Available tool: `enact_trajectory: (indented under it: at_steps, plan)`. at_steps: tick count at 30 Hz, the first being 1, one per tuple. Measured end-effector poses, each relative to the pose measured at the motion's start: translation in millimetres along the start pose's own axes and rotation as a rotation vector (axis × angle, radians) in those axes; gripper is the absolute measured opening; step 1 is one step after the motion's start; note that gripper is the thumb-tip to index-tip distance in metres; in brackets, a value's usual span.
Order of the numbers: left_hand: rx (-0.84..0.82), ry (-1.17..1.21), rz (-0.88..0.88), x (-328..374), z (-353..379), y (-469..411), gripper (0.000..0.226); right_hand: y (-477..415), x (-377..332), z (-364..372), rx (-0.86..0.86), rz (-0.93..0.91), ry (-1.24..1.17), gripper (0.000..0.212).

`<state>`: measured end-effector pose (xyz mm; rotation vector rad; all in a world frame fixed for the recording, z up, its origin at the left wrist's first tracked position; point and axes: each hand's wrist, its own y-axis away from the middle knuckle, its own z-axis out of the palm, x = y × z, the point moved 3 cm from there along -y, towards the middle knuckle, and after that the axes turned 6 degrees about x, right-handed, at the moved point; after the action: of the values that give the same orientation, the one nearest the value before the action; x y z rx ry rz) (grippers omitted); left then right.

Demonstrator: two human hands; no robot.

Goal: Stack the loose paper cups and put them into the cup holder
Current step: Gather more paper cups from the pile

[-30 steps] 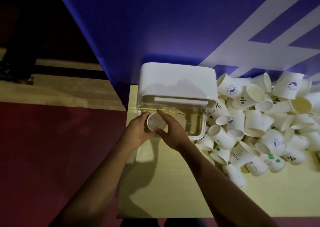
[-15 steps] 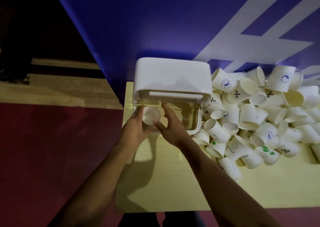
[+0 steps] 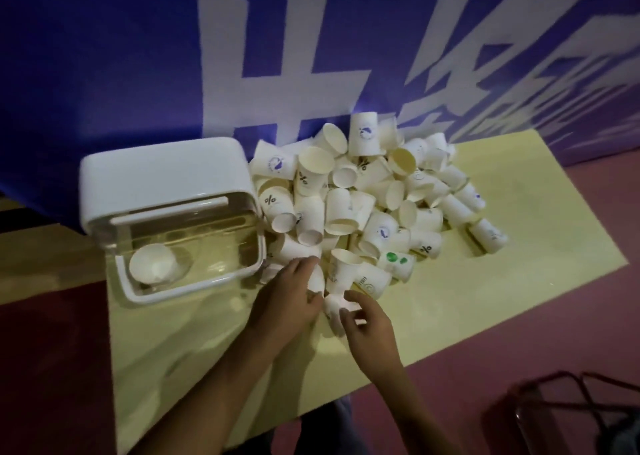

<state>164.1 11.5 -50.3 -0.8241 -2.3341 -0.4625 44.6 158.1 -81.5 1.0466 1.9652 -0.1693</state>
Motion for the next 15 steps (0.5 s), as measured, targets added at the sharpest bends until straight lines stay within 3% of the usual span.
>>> enact_trajectory:
  at_steps: [3, 9, 15]
  plan:
    - [-0.047, 0.041, -0.189, 34.0, 45.3, -24.1, 0.065, -4.7, 34.5, -39.7, 0.018, 0.062, -0.015, 0.028]
    - [0.07, 0.002, -0.434, 54.0, 107.0, -55.3, 0.083, -22.4, 91.4, -102.3, -0.016, 0.135, -0.051, 0.023]
    - [0.193, -0.005, -0.509, 58.5, 122.8, -67.1, 0.062, -62.6, 123.1, -140.1, -0.058, 0.128, -0.027, 0.024]
